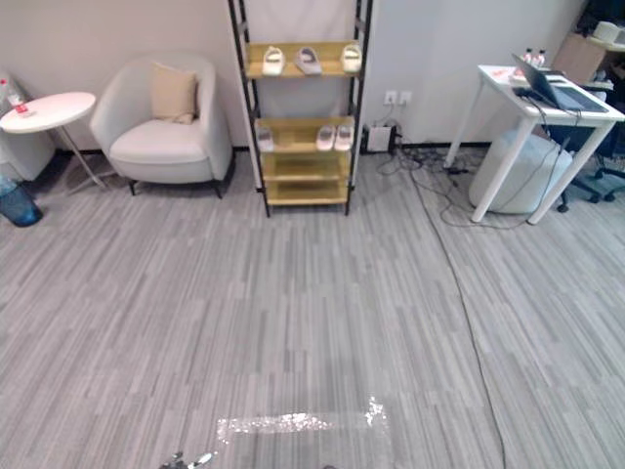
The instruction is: Organize the slippers on the shoe rack
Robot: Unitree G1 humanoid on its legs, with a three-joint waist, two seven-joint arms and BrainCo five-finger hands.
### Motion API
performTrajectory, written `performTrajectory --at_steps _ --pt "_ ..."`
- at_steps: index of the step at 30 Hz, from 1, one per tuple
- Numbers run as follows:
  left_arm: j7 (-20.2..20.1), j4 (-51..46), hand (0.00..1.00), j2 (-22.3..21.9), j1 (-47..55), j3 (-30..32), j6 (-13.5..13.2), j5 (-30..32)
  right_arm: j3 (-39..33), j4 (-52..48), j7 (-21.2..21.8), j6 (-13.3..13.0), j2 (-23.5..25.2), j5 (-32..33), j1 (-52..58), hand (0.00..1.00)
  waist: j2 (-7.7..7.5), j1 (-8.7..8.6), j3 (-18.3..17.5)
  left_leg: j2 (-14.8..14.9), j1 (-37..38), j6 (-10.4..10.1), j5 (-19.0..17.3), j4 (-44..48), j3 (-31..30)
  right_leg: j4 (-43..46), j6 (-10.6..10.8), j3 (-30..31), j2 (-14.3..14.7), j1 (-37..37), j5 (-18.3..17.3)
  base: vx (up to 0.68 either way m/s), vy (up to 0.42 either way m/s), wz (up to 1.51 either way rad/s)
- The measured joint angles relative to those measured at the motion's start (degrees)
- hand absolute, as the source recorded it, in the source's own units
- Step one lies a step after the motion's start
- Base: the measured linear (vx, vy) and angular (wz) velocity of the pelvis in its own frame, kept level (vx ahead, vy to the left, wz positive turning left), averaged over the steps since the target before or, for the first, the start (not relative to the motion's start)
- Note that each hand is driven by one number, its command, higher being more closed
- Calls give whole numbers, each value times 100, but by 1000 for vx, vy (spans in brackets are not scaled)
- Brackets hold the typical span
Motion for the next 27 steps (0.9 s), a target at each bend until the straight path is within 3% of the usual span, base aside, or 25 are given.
performTrajectory --at_steps 18,24,27 --pt "22 321 0 -6 -319 217 -71 3 -173 150 4 -38 48 -72 -526 0 -3 6 257 9 224 -14 17 -244 -92 -885 12 -138 47 579 281 40 4 3" --pt "28 311 0 -7 -333 220 -70 3 -160 146 4 -38 50 -64 -566 0 -3 5 312 51 225 -28 23 -249 -81 -880 6 -140 78 578 279 0 0 0" --pt "35 280 0 -11 -418 301 -60 4 -155 54 5 -43 57 -56 -616 0 -21 4 530 100 205 -109 -75 -72 -20 -563 -45 -151 95 533 93 -9 -18 -1"
